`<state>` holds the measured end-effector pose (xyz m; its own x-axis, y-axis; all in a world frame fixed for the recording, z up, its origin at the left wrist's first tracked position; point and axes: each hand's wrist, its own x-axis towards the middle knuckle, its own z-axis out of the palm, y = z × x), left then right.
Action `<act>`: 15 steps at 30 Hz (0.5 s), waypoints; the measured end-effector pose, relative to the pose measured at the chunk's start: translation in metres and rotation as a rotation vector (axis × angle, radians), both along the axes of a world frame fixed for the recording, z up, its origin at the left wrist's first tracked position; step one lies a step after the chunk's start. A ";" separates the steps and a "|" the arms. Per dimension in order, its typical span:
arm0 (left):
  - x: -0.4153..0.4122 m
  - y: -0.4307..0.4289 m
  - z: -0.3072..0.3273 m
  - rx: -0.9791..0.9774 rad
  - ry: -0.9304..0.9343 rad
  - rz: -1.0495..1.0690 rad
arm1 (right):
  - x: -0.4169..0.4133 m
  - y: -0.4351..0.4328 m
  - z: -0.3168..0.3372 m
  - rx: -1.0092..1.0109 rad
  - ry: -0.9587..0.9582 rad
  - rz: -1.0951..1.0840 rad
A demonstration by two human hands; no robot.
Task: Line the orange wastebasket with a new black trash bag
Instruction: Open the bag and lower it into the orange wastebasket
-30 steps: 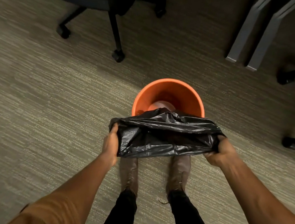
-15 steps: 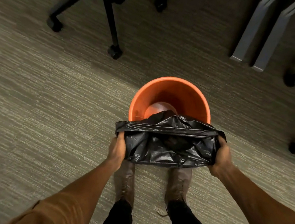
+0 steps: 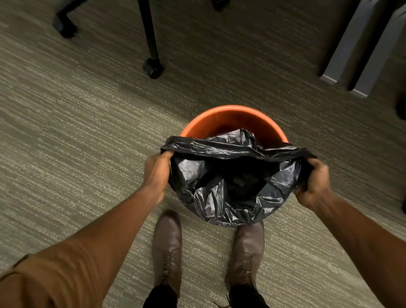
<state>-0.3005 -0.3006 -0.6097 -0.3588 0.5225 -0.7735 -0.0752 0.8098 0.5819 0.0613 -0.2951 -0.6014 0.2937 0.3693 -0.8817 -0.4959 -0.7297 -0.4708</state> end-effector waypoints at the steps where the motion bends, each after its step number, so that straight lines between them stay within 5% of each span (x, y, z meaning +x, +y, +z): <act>1: -0.003 0.007 0.000 0.000 0.015 0.000 | 0.002 0.008 0.001 -0.016 -0.023 0.033; 15: -0.012 0.087 0.046 0.124 0.583 -0.589 | 0.022 0.097 0.012 0.069 -0.419 0.509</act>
<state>-0.3127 -0.2133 -0.5641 -0.3257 0.8186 -0.4730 0.6806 0.5503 0.4837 0.0831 -0.1980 -0.5894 0.3801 0.6040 -0.7005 0.1380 -0.7859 -0.6028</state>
